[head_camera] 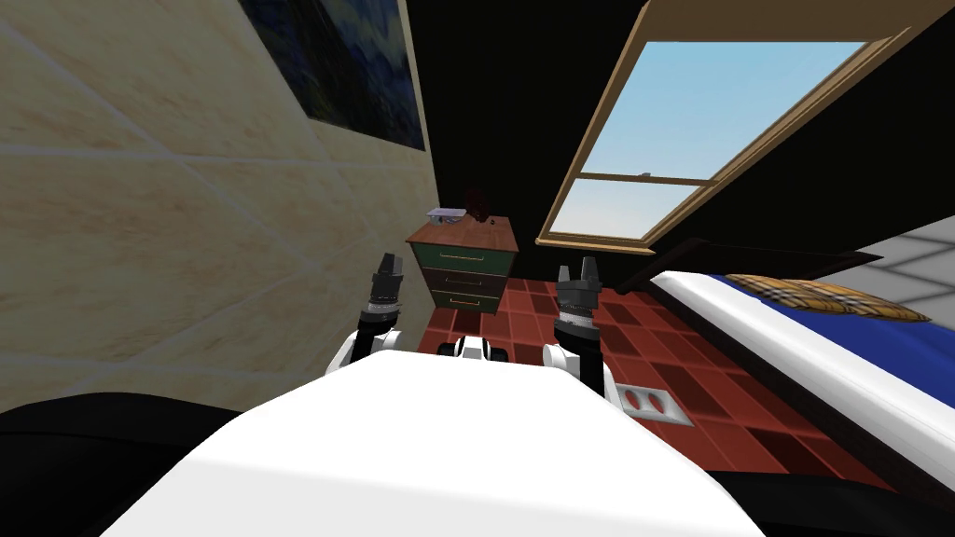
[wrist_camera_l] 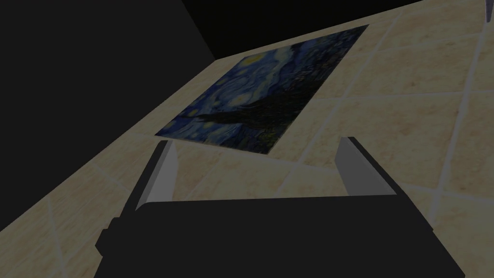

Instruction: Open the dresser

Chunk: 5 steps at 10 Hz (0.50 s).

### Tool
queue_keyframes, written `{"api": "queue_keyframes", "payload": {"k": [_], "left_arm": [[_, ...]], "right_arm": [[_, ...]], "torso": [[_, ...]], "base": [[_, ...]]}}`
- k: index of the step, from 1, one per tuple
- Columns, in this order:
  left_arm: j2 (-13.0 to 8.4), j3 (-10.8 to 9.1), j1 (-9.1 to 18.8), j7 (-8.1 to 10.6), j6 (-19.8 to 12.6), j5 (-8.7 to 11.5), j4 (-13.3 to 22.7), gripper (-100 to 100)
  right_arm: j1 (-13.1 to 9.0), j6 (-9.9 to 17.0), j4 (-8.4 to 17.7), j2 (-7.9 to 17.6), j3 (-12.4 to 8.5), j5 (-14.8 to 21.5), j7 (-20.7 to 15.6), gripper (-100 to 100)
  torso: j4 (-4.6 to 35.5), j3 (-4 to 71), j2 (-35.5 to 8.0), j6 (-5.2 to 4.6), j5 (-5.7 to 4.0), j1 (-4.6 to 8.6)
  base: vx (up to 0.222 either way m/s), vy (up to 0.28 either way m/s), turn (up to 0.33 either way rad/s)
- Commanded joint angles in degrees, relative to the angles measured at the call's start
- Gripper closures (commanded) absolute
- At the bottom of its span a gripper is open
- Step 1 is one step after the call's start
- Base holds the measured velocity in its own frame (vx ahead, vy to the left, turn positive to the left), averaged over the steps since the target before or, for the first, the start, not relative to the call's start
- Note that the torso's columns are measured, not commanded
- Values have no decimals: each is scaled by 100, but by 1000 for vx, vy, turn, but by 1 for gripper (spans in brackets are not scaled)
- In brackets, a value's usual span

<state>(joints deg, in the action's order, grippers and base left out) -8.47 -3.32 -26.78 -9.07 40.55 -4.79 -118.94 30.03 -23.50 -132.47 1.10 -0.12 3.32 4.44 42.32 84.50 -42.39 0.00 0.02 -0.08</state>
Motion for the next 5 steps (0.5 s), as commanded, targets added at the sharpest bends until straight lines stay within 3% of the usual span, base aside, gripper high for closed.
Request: {"api": "queue_keyframes", "payload": {"k": [1, 2, 5], "left_arm": [[-44, -9, 86, -70, 403, -22, 470, -100], [-44, -9, 86, -70, 403, -22, 542, -100], [-41, -21, 175, -149, 873, -46, 1094, -100]], "right_arm": [[0, 0, 0, 0, 0, 0, 0, 0], [1, 0, 0, 0, 0, 0, 0, 0], [0, 0, 0, 0, 0, 0, 0, 0]], "torso": [[-3, 7, 11, 0, -1, 3], [-6, 14, 21, 0, -3, 11], [-2, 5, 8, -1, -3, 11]], "base": [[113, -15, -10], [88, -24, -2], [87, -35, -7]]}}
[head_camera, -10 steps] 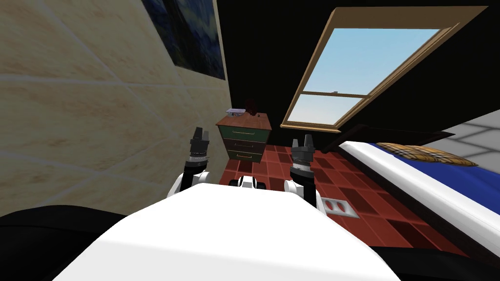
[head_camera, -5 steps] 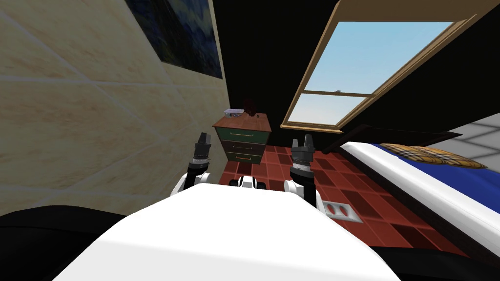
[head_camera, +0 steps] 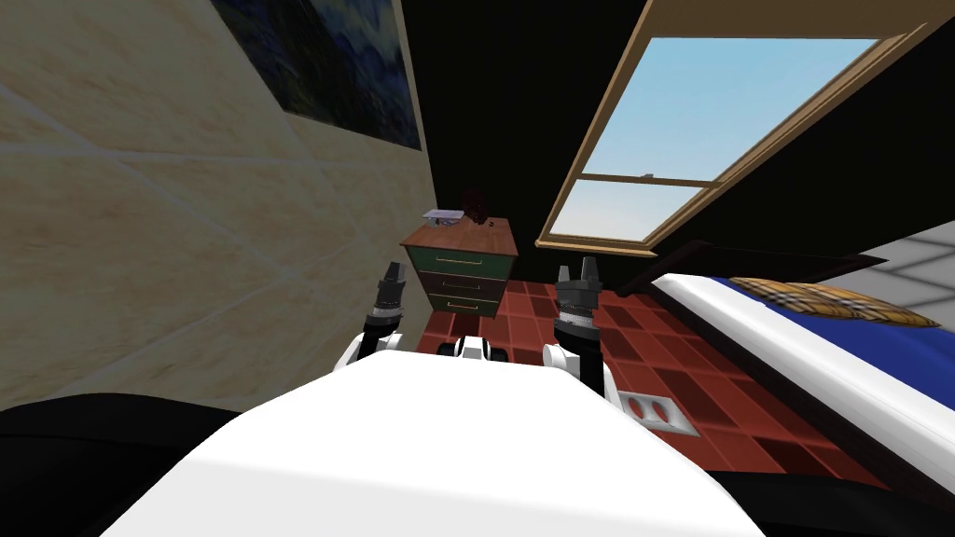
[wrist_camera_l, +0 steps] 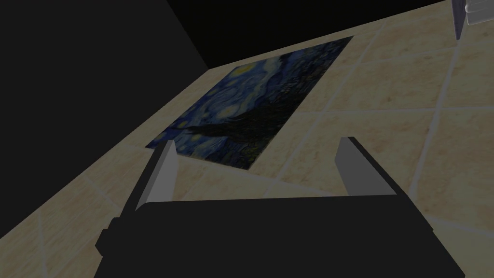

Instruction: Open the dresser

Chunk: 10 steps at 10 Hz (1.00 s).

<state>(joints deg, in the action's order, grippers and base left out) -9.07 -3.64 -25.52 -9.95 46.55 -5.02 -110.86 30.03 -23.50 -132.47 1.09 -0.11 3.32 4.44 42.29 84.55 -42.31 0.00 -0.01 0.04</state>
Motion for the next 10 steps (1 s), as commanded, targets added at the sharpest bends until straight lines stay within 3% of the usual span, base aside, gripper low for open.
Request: {"api": "queue_keyframes", "payload": {"k": [1, 4, 5, 10], "left_arm": [[19, 10, 48, -60, 273, -23, 364, -100], [41, -2, 133, -137, 733, -46, 915, -100], [41, -2, 133, -137, 733, -46, 969, -100], [55, -18, 245, -237, 1327, -76, 1764, -100]], "right_arm": [[0, 0, 0, 0, 0, 0, 0, 0], [0, 0, 0, 0, 0, 0, 0, 0], [0, 0, 0, 0, 0, 0, 0, 0], [0, 0, 0, 0, 0, 0, 0, 0]], "torso": [[-2, 4, 6, 0, 0, 1], [-2, 5, 8, 0, 2, -8], [-4, 7, 11, 0, 1, -3], [0, -1, -4, 0, 1, -5]], "base": [[78, -26, -1], [98, -13, -7], [76, -19, -2], [79, -20, -5]]}}
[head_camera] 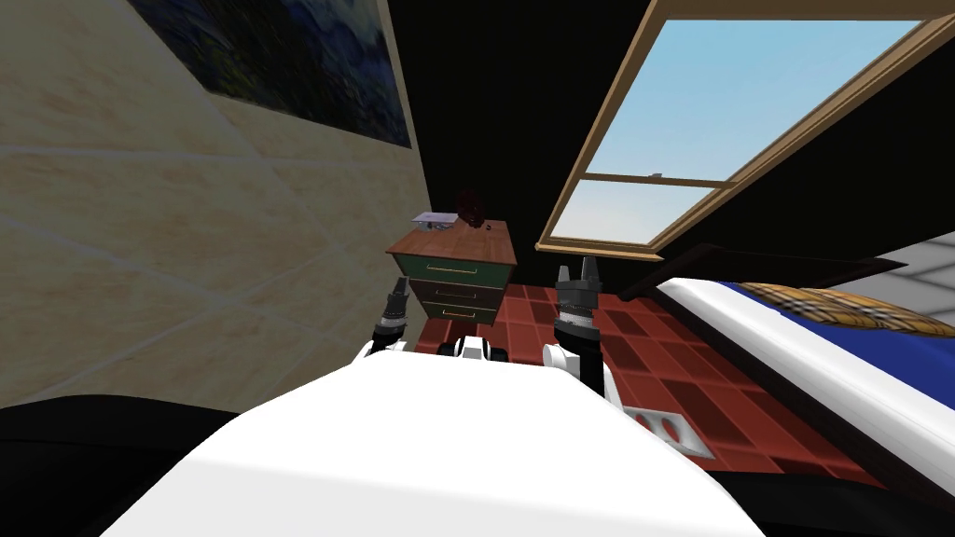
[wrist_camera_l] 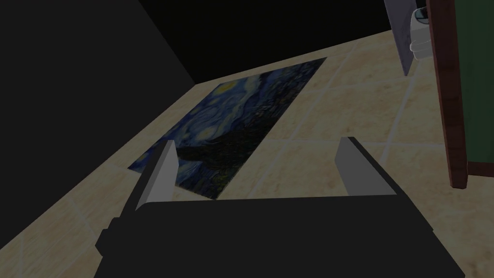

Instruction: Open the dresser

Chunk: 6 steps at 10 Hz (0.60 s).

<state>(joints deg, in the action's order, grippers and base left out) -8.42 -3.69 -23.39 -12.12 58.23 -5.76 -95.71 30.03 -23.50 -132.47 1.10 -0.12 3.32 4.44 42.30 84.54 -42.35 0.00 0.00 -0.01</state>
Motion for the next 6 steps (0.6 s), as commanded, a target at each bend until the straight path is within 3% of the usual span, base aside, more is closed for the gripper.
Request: {"api": "queue_keyframes", "payload": {"k": [1, 2, 6], "left_arm": [[-11, -17, 62, -44, 304, -10, 435, -100], [-11, -17, 62, -44, 304, -10, 454, -100], [-32, -31, 187, -140, 884, -38, 1236, -100]], "right_arm": [[0, 0, 0, 0, 0, 0, 0, 0], [0, 0, 0, 0, 0, 0, 0, 0], [0, 0, 0, 0, 0, 0, 0, 0]], "torso": [[1, -2, -1, 0, 0, 1], [-2, 5, 12, 0, -1, 5], [-3, 8, 15, 0, 0, 0]], "base": [[100, -31, -11], [73, -20, 0], [91, -17, -7]]}}
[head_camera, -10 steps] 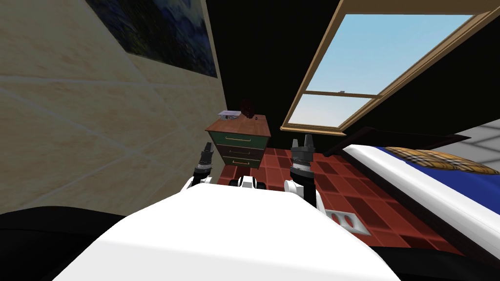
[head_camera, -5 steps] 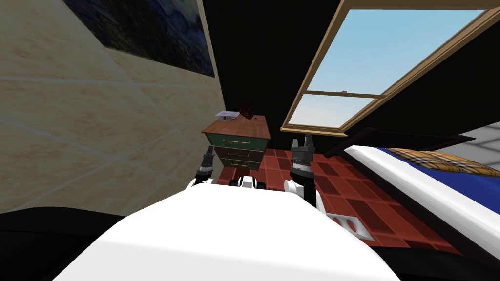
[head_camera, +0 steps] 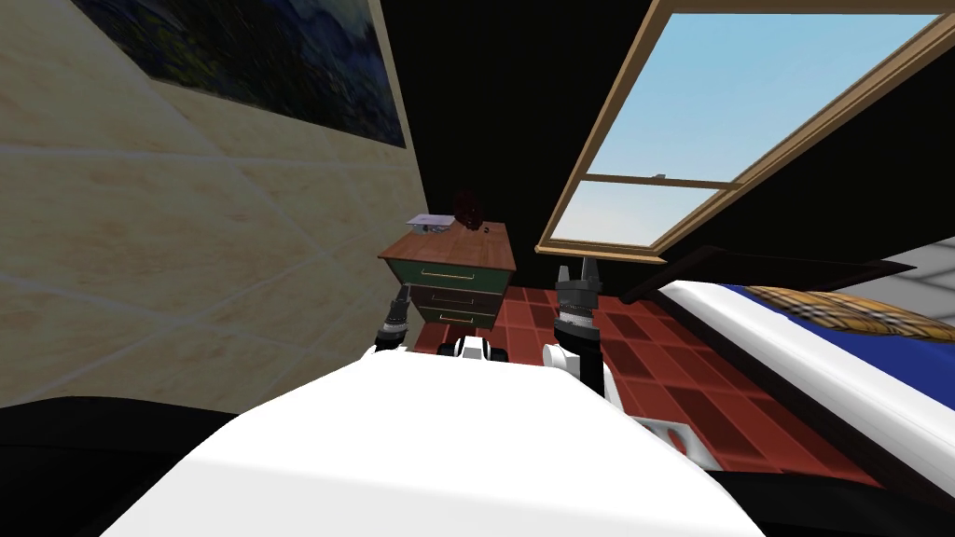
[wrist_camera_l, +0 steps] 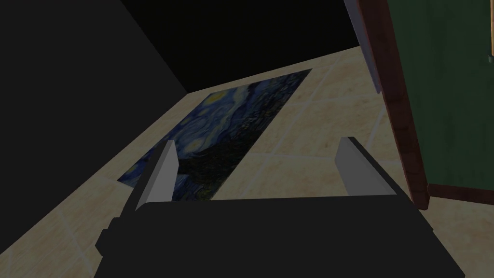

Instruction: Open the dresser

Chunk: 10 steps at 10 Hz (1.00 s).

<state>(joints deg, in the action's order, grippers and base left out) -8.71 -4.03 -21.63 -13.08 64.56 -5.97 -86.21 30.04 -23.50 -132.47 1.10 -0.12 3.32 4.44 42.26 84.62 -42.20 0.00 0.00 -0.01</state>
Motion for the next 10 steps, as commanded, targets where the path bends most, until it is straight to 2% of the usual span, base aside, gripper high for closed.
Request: {"api": "queue_keyframes", "payload": {"k": [1, 3, 4, 6, 7, 8, 9, 10], "left_arm": [[-3, 4, 11, -44, 251, -17, 357, -100], [-17, -4, 76, -95, 556, -31, 735, -100], [-17, -4, 76, -95, 556, -31, 807, -100], [-24, -12, 143, -148, 874, -47, 1186, -100], [-24, -12, 143, -148, 874, -47, 1267, -100], [-20, -16, 177, -175, 1036, -55, 1492, -100], [-20, -16, 177, -175, 1036, -55, 1501, -100], [-9, -20, 211, -202, 1198, -62, 1709, -100]], "right_arm": [[0, 0, 0, 0, 0, 0, 0, 0], [0, 0, 0, 0, 0, 0, 0, 0], [0, 0, 0, 0, 0, 0, 0, 0], [0, 0, 0, 0, 0, 0, 0, 0], [0, 0, 0, 0, 0, 0, 0, 0], [0, 0, 0, 0, 0, 0, 0, 0], [0, 0, 0, 0, 0, 0, 0, 0], [-1, 0, 0, 0, 0, 0, 0, 0]], "torso": [[-1, 2, 2, 0, -2, 6], [6, -12, -20, 0, 0, 1], [4, -9, -14, 0, -1, 2], [2, -4, -5, 0, 1, -2], [0, 1, 1, 0, 0, 2], [2, -5, -11, 0, -1, 2], [4, -8, -13, 0, 0, 0], [5, -11, -19, 0, 0, -1]], "base": [[87, -23, 1], [74, -24, -6], [69, -17, -2], [96, -17, -8], [75, -20, -2], [76, -16, -6], [54, -11, -1], [55, -11, -6]]}}
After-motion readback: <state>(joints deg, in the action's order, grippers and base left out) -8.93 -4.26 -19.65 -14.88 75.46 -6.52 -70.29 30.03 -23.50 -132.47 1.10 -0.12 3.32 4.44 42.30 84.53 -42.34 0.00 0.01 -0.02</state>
